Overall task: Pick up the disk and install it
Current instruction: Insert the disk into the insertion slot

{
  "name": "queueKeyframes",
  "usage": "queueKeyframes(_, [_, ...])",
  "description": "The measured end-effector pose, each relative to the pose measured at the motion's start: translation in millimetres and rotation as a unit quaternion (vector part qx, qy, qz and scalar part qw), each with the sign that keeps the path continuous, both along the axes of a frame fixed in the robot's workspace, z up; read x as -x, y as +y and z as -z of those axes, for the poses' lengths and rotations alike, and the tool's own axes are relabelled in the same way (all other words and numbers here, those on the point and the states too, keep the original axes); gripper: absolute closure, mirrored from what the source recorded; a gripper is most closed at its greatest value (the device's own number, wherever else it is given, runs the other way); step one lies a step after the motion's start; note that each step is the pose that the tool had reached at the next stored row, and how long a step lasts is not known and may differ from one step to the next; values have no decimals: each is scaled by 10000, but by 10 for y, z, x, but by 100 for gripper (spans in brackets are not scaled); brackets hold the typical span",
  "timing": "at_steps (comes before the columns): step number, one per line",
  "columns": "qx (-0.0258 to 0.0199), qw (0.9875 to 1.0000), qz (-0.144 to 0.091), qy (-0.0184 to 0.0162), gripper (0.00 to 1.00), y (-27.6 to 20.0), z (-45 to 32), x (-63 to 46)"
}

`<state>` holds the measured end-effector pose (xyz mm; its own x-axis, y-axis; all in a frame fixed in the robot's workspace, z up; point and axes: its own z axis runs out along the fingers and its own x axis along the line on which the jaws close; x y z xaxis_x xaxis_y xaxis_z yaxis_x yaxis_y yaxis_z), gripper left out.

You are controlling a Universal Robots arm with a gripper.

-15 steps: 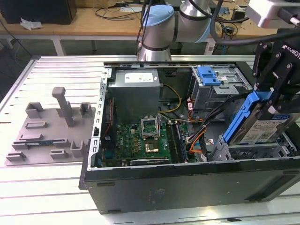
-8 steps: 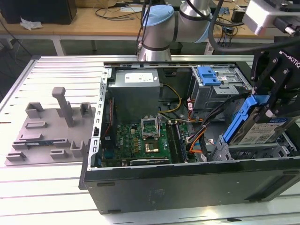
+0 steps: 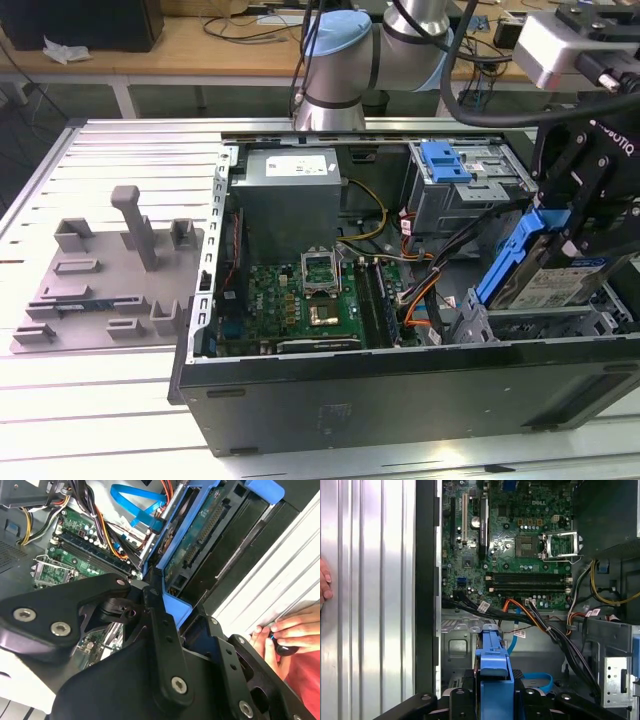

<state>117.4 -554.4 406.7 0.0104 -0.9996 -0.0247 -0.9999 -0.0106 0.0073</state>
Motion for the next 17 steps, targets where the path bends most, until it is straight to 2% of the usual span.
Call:
queueKeyframes(15, [3, 10000, -1, -15, 63, -1, 93, 0])
queueKeyframes(16, [1, 10000, -1, -15, 62, -1, 94, 0])
queueKeyframes(17, [-1, 10000, 0, -15, 56, 0, 97, 2])
